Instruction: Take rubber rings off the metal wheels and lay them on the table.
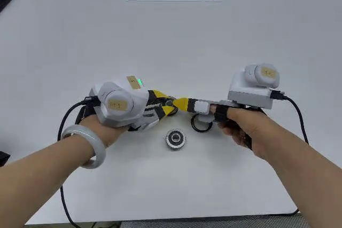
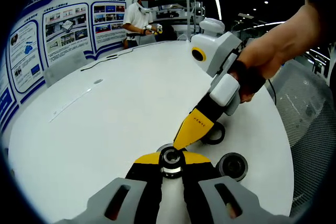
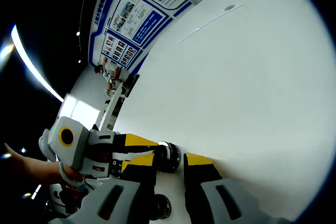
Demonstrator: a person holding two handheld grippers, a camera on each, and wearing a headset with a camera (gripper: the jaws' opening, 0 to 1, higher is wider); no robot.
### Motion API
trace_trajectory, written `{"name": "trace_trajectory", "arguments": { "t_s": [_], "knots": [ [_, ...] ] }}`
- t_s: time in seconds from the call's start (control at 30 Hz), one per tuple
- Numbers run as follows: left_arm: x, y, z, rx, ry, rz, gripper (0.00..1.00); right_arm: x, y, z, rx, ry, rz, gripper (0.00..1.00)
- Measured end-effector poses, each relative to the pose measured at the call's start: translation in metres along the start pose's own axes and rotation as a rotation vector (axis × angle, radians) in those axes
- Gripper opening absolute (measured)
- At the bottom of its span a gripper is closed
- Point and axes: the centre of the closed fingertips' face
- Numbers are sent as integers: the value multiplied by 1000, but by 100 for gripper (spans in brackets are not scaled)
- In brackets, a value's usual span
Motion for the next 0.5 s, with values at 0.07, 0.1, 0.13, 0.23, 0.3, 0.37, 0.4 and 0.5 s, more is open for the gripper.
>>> {"name": "trace_trajectory", "arguments": {
  "t_s": [0.07,0.1,0.13,0.23,0.3,0.37,0.4,0.5],
  "knots": [
    [0,0,0,-1,1,0,14,0,0,2,-6,-11,0,22],
    [0,0,0,-2,0,0,14,0,-1,3,-9,-11,0,22],
    [0,0,0,-2,0,-1,14,1,-1,4,-14,-14,5,22],
    [0,0,0,-3,1,-1,14,3,-2,6,-26,-18,12,22],
    [0,0,1,-3,1,0,14,2,-1,6,-29,-30,13,22],
    [0,0,1,-4,-1,0,14,3,0,7,-34,-39,18,24],
    [0,0,1,-4,0,-1,14,3,2,8,-43,-51,22,24],
    [0,1,1,-5,-2,-2,14,3,7,9,-65,-83,24,22]
  ]
}}
Point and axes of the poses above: the centre of the closed fingertips' face, and the gripper's own axes: y roughly backward along the fingers, z roughly to its left, x roughly out of its underside, and after that the axes turned 11 degrees about x, right-handed
